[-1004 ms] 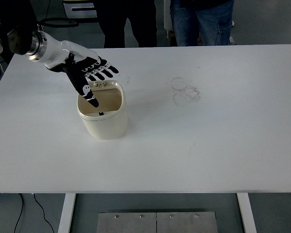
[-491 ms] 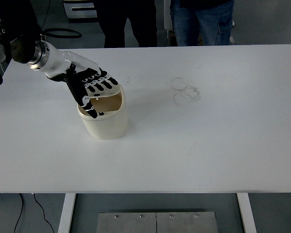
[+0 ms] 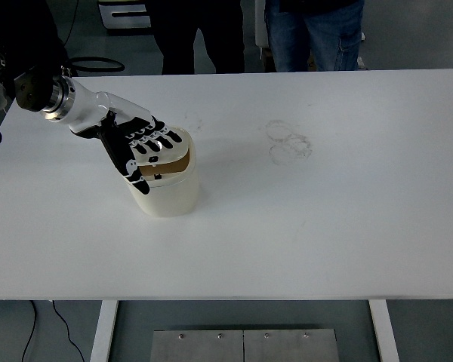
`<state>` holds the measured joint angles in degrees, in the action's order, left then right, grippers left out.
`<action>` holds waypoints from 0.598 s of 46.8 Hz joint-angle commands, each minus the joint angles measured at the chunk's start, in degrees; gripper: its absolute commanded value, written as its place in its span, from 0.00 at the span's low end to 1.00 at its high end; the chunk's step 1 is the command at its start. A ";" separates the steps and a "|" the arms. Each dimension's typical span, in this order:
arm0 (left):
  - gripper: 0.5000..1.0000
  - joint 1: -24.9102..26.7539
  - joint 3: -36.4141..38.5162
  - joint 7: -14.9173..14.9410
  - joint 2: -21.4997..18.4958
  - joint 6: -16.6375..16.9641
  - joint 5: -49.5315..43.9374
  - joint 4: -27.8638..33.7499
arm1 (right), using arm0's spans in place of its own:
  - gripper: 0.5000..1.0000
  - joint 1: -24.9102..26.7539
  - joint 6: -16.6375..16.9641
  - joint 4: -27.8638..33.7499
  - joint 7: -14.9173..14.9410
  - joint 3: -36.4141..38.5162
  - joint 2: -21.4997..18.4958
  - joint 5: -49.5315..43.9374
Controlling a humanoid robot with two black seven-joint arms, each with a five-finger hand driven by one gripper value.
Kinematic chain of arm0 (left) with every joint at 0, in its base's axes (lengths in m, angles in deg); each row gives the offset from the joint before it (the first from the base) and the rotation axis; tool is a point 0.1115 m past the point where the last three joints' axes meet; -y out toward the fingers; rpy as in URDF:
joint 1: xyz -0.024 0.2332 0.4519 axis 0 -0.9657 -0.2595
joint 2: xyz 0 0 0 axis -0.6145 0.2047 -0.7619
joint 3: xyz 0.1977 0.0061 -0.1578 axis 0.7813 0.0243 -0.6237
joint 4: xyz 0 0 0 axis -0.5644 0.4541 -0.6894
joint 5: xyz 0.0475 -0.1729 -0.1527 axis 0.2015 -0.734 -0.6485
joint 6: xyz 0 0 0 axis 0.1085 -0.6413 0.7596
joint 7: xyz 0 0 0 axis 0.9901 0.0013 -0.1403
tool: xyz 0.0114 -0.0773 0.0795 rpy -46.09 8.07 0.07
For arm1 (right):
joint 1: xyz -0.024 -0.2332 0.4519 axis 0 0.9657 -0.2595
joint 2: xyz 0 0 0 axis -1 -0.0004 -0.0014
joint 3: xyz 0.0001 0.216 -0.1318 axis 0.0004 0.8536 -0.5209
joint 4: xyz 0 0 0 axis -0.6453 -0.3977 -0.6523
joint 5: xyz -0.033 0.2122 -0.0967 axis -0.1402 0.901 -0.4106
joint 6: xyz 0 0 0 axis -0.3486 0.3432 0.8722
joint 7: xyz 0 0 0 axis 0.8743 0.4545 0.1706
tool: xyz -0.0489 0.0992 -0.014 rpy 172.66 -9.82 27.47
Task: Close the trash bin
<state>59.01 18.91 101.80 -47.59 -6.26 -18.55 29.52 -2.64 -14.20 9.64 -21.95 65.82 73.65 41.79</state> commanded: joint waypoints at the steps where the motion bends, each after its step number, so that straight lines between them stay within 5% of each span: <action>1: 1.00 -0.18 -0.01 0.00 -0.01 0.07 0.01 0.80 | 0.98 0.00 0.00 0.00 -0.02 0.00 0.00 0.07; 28: 1.00 -0.44 1.49 0.09 0.08 0.42 0.01 1.95 | 0.98 0.00 0.00 0.00 -0.02 0.00 0.00 -0.02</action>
<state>58.83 20.38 101.89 -47.53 -5.84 -18.54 31.47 -2.64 -14.20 9.64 -21.97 65.82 73.65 41.81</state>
